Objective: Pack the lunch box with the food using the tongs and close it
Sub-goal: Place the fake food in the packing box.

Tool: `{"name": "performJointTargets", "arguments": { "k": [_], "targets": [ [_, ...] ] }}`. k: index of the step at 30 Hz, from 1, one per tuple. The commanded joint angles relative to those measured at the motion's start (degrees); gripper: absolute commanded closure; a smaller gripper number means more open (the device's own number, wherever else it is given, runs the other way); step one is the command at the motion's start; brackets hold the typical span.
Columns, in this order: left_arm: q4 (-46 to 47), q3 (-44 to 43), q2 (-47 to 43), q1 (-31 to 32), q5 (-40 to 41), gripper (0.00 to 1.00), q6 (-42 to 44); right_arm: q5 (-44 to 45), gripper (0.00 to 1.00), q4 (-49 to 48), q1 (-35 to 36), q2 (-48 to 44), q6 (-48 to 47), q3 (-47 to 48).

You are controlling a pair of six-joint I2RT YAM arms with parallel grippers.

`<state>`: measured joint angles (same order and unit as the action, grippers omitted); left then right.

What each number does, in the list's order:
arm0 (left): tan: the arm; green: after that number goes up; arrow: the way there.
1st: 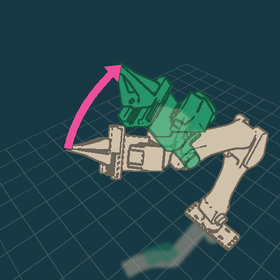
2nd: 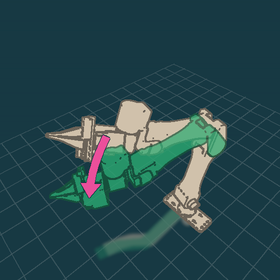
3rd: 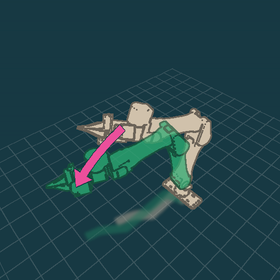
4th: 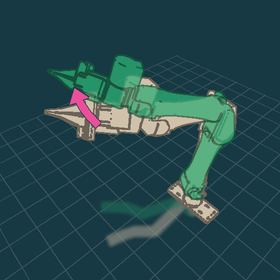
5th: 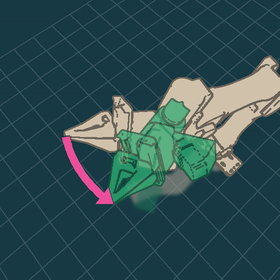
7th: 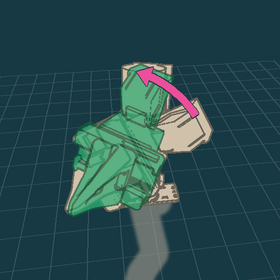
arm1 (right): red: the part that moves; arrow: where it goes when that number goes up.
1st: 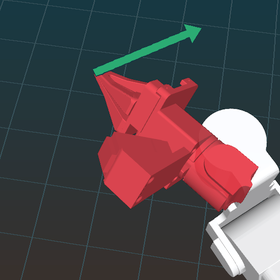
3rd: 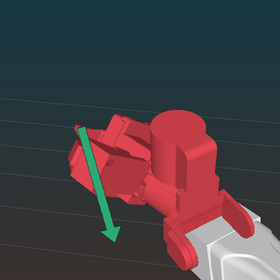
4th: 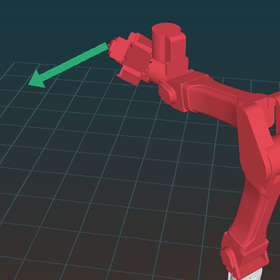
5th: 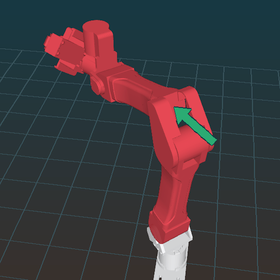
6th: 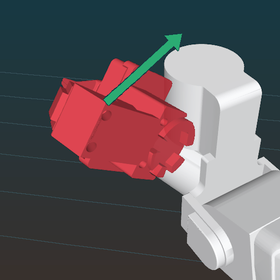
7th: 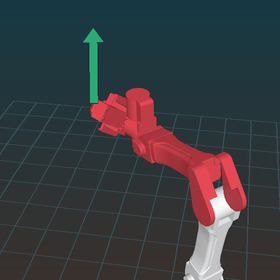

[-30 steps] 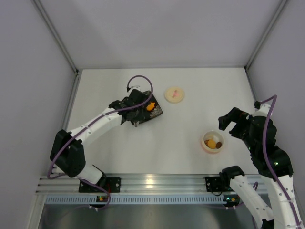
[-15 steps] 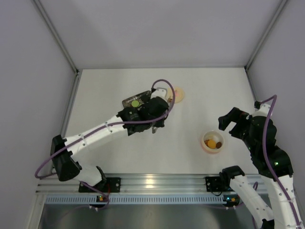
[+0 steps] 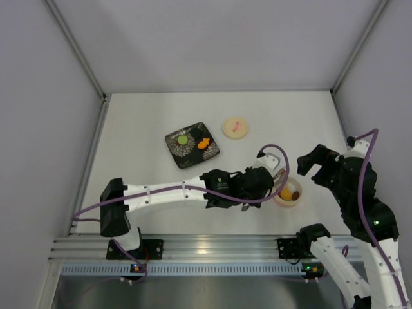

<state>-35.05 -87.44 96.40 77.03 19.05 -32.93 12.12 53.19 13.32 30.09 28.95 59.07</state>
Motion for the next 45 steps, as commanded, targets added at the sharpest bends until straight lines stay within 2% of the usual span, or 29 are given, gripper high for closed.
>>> {"name": "performJointTargets", "arguments": {
  "k": [1,14,25,33,39,45],
  "targets": [
    [5.2,-3.8,1.4,1.4,-1.2,0.75,-0.6,1.0,0.0,1.9,-0.8,-0.1,-0.6,2.5],
    [6.0,-6.6,7.1,2.4,-3.0,0.72,-0.9,1.0,0.01,1.8,-0.8,-0.2,-0.6,2.1],
    [6.0,-8.2,9.3,2.4,-2.4,0.6,-0.8,1.0,0.0,1.8,-0.8,-0.1,-0.8,2.1],
    [5.8,-8.4,9.4,2.4,-2.1,0.57,-0.5,0.9,0.01,1.7,-0.8,0.1,-0.9,2.4],
    [4.6,-8.2,6.8,2.2,0.9,0.57,0.2,1.0,0.0,1.7,-0.8,0.6,-1.1,2.9],
    [2.0,-5.4,-1.2,-0.8,6.0,0.56,0.2,0.8,0.01,1.8,-0.8,0.7,-1.0,3.3]
  ]
}}
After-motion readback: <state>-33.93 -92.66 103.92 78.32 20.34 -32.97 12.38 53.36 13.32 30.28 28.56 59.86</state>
